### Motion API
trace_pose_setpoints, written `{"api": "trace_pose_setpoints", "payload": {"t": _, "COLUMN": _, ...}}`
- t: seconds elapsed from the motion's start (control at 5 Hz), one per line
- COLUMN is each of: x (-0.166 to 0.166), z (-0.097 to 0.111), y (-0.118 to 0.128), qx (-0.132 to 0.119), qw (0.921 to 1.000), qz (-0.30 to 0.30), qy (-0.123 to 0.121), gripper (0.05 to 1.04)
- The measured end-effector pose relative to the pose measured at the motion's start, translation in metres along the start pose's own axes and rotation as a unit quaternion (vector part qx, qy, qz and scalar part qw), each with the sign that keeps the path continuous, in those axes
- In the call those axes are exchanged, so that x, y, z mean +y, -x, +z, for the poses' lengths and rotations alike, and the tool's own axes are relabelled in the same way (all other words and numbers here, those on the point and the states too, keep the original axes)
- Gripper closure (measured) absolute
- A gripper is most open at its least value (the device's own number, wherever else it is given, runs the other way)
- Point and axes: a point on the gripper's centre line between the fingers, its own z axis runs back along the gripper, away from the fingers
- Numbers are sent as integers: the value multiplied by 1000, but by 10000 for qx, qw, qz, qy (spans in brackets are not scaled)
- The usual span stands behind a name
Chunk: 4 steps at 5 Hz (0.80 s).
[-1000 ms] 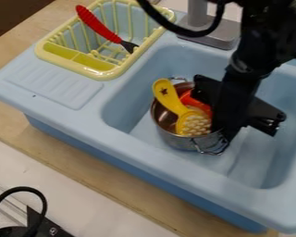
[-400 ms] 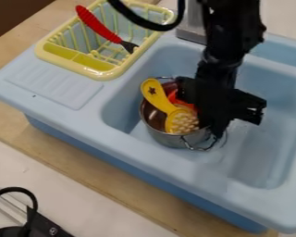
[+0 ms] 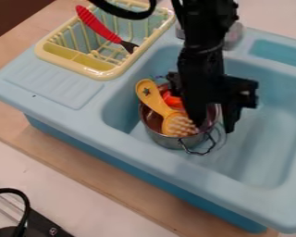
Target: Move the pot into the left side of sink
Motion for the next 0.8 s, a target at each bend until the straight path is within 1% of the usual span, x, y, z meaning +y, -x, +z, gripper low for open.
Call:
{"api": "trace_pose_setpoints", "payload": {"t": 0.2, "x": 1, "z": 8, "y": -2, "qx": 69, "qw": 9999, "qz": -62, "qy": 87, "gripper": 99}}
{"api": "trace_pose_setpoints", "payload": {"t": 0.4, "x": 10, "z": 18, "y": 4, "qx": 134, "qw": 9997, "qz": -179, "qy": 92, "gripper": 88}}
{"api": "trace_pose_setpoints", "payload": {"t": 0.6, "x": 19, "z": 32, "y": 13, "qx": 262, "qw": 9983, "qz": -419, "qy": 298, "gripper": 88}}
{"api": "trace_pose_setpoints", "payload": {"t": 0.8, "x": 21, "z": 47, "y": 23, "qx": 379, "qw": 9963, "qz": -530, "qy": 555, "gripper": 88}}
